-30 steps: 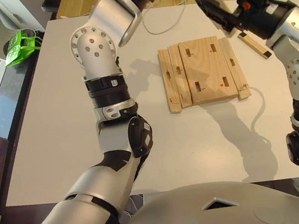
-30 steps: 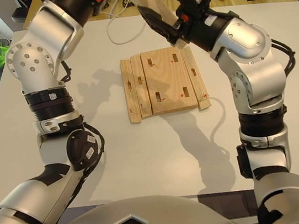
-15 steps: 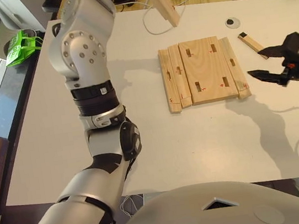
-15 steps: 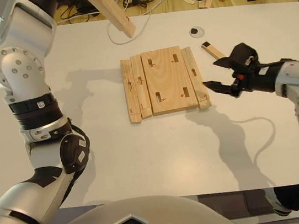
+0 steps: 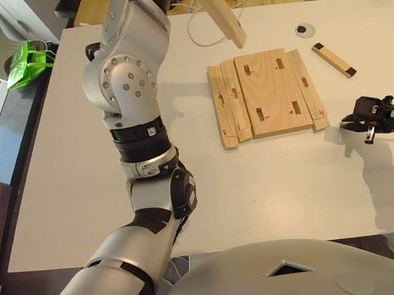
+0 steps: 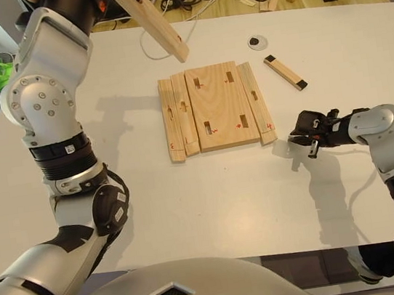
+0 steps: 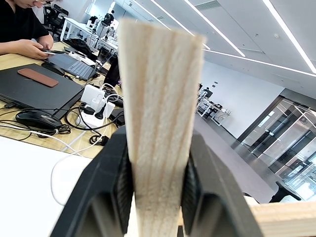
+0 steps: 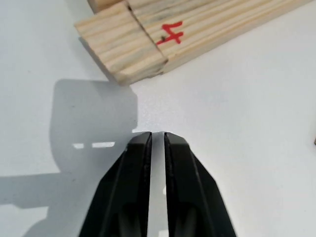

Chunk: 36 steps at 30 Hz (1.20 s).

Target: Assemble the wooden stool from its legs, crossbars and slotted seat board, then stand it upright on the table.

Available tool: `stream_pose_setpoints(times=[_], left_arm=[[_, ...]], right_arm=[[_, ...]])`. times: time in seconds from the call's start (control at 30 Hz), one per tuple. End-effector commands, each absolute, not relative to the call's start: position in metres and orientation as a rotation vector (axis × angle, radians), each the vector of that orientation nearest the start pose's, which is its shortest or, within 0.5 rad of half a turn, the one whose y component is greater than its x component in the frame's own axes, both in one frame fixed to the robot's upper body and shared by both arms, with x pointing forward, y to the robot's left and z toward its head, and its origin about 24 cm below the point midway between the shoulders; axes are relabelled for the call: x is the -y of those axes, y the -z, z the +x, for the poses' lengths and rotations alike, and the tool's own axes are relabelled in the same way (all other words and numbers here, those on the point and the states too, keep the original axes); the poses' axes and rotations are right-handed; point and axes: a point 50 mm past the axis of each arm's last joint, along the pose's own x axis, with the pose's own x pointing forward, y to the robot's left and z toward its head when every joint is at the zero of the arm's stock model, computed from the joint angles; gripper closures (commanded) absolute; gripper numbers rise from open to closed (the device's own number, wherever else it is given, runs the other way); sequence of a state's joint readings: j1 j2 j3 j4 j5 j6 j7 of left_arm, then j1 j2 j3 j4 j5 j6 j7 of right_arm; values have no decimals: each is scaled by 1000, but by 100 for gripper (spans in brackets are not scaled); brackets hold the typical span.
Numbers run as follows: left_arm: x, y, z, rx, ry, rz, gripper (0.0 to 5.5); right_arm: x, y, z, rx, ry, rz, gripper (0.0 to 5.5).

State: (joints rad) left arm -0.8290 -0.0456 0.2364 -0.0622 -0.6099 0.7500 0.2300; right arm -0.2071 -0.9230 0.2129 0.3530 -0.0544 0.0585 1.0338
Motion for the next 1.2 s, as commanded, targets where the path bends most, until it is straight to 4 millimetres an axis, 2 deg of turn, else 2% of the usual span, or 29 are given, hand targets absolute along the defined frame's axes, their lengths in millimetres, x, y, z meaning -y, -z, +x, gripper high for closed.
stream_pose_setpoints(times=[0.03,0.33,0.67,0.83,1.0,1.1,1.2], left_arm=[[-92,-241,340,47,297,-542,448],[-91,-242,341,43,293,-504,448],[-91,-244,336,87,342,-372,448],[-83,-237,325,62,452,-252,448],[-80,-235,322,50,474,-229,448],[-79,-236,322,49,477,-226,448],[-82,-233,321,40,466,-198,448]], right_arm=[[290,-30,248,-795,-945,-733,549],[266,-37,261,-661,-1008,-583,550],[245,-37,271,-637,-1021,-487,550],[241,-40,274,-631,-995,-391,550],[235,-44,282,-633,-978,-252,550],[232,-44,283,-634,-982,-234,550],[242,-51,280,-617,-933,-249,550]])
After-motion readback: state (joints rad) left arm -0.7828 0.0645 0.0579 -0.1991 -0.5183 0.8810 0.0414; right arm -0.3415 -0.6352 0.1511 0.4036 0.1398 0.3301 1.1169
